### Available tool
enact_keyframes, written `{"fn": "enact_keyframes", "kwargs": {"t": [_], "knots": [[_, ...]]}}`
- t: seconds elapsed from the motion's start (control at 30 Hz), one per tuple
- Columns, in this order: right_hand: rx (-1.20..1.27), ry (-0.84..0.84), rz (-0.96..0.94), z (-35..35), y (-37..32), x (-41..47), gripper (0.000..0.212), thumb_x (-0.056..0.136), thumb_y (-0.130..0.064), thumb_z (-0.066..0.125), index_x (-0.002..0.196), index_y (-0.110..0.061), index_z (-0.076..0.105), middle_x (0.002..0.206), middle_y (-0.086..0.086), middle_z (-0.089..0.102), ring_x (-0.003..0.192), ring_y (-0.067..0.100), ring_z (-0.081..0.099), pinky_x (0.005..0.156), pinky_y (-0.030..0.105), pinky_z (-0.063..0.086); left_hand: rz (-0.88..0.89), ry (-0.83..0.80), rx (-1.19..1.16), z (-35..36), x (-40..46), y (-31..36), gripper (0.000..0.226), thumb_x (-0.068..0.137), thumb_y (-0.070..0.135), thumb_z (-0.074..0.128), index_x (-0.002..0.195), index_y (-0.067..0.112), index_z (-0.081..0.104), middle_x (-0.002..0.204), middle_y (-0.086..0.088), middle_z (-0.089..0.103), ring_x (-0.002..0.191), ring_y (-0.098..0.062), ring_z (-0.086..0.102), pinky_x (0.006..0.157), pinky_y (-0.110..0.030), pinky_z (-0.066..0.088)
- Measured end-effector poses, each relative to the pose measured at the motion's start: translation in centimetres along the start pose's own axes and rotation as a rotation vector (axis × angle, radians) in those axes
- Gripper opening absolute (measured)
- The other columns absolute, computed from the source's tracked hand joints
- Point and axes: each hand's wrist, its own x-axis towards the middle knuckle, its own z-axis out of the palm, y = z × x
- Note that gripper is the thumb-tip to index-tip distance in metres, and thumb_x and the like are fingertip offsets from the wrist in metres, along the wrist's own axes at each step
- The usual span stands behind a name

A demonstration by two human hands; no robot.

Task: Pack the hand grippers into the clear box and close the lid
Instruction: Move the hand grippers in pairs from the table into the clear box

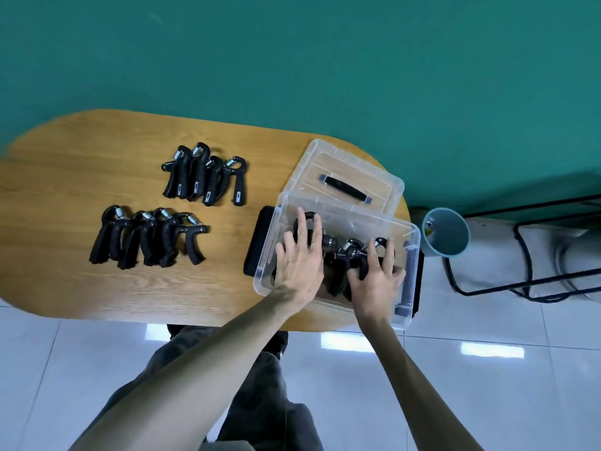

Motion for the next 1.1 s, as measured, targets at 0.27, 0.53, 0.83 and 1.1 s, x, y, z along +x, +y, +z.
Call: {"fn": "enact_keyframes", "kwargs": {"t": [0.27,0.53,0.83,1.1], "knots": [[-0.036,-0.063,-0.015,1.5,2.3,0.8,0.067,0.085,-0.019,0.067,0.148,-0.024,0.045,0.164,0.007,0.024,0.096,0.038,0.041,0.088,0.050,0.044,-0.034,-0.089,0.044,3.1,0.2,0.1,0.080,0.097,0.019,0.057,0.163,0.011,0.013,0.168,-0.025,0.004,0.102,-0.033,0.047,0.081,-0.044,0.041],[-0.021,-0.179,-0.096,4.4,2.6,4.0,0.069,0.088,-0.018,0.063,0.152,-0.024,0.038,0.166,0.007,0.018,0.092,0.028,0.027,0.087,0.048,0.043,-0.055,-0.205,0.084,5.2,2.7,-0.2,0.081,0.096,0.013,0.051,0.162,0.010,0.005,0.167,-0.027,-0.004,0.114,-0.034,0.042,0.087,-0.043,0.037],[-0.013,-0.274,-0.233,7.9,4.6,5.0,0.066,0.089,-0.016,0.064,0.150,-0.014,0.040,0.163,0.021,0.016,0.106,0.045,0.045,0.081,0.045,0.039,-0.056,-0.305,0.127,7.6,3.6,-0.5,0.091,0.092,0.009,0.055,0.162,0.010,-0.003,0.167,-0.027,-0.011,0.119,-0.033,0.041,0.094,-0.043,0.038],[-0.039,-0.318,-0.257,8.5,5.0,5.1,0.071,0.092,-0.013,0.062,0.155,-0.017,0.030,0.164,0.020,0.010,0.126,0.053,0.035,0.089,0.053,0.045,-0.045,-0.295,0.138,8.2,4.1,-0.5,0.101,0.085,-0.005,0.056,0.162,0.013,-0.006,0.167,-0.023,-0.017,0.117,-0.032,0.042,0.093,-0.043,0.040]]}}
